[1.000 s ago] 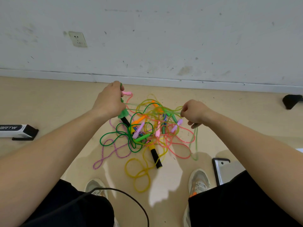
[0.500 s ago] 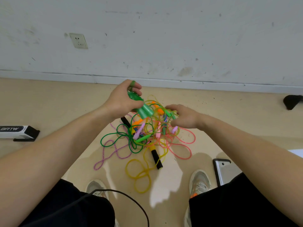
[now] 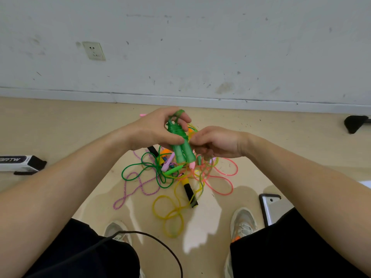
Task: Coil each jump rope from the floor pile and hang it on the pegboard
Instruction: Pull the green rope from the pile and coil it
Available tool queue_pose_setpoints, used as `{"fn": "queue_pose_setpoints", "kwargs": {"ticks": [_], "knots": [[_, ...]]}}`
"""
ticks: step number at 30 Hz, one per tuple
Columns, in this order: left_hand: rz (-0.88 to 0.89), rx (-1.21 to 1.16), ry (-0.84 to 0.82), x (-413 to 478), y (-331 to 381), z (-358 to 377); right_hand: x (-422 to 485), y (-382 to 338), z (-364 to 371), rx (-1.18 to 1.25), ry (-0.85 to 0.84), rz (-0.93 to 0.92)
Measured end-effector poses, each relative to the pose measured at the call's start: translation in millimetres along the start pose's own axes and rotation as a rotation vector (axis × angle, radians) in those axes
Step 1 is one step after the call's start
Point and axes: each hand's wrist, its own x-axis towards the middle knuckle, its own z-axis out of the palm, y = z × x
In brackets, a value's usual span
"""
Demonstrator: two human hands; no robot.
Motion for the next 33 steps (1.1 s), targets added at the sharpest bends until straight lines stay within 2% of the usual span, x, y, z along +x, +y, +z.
{"fn": "queue_pose_setpoints", "kwargs": {"ticks": [3,5,7,11,16,19,22,24,26,29,31,33], "knots": [[-0.032,0.061,-0.047,2,-5,5,-5,-4,1,-0.258,0.056,0.051],[-0.051,0.125,-0.068,2,-8,8,-6,-7,-2,-0.442,0.155,0.087],[-0.069,0.143,-0.067,2,-11,9,-7,-7,-8,-0.482,0.232,0.118],[-0.061,0.209,-0.043,4,-12,9,-17,-16,-14,-0.405,0.222,0.134],[-0.019,0.474,0.017,12,-21,12,-17,-20,-4,-0.07,0.267,0.067],[0.047,0.626,0.229,22,-31,17,-12,-19,16,0.083,0.378,0.011],[0.071,0.427,0.533,27,-43,23,-5,-15,45,0.135,0.56,-0.14],[0.054,0.155,0.633,28,-44,30,0,-10,58,0.112,0.642,-0.236],[-0.03,-0.179,0.625,28,-38,39,3,-8,60,0.035,0.73,-0.293],[-0.171,-0.506,0.592,32,-25,39,5,-5,55,-0.142,0.826,-0.315],[-0.215,-0.635,0.577,35,-20,32,6,-4,55,-0.221,0.818,-0.345],[-0.198,-0.621,0.587,36,-20,30,7,-3,56,-0.373,0.796,-0.411]]}}
